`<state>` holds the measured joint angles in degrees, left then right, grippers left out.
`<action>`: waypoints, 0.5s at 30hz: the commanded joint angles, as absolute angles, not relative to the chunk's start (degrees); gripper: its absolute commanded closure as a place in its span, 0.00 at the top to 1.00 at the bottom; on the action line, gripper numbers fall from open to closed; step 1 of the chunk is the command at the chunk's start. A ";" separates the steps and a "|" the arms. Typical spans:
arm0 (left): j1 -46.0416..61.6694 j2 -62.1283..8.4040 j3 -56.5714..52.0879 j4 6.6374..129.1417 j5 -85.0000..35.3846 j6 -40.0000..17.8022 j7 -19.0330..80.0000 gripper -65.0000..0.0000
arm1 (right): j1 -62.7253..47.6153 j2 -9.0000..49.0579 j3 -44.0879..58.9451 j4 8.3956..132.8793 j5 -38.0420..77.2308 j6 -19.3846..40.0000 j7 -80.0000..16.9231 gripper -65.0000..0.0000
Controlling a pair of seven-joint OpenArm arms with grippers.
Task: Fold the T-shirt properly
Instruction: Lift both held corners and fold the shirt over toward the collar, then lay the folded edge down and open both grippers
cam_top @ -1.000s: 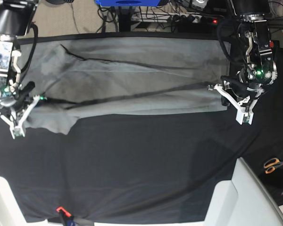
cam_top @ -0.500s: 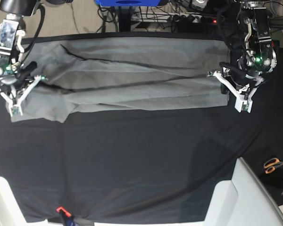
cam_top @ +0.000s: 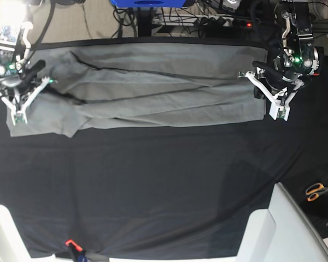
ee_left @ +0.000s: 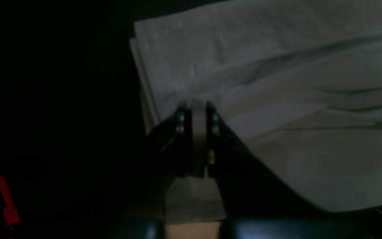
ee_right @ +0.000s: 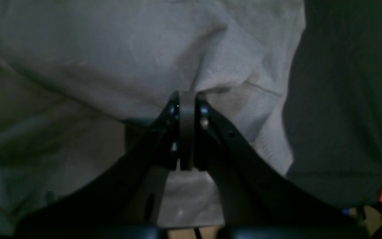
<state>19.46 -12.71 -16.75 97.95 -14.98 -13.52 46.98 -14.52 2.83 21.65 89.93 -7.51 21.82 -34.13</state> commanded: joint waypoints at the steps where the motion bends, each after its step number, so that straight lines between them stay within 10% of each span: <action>1: 19.47 -13.76 -17.10 99.03 -15.08 -13.58 45.85 0.00 | -14.29 2.86 21.93 91.21 -7.25 21.49 -33.27 0.00; 15: 20.18 -14.81 -16.57 95.25 -15.08 -13.58 43.03 0.00 | -16.40 1.19 22.90 91.74 -7.25 21.49 -33.27 0.00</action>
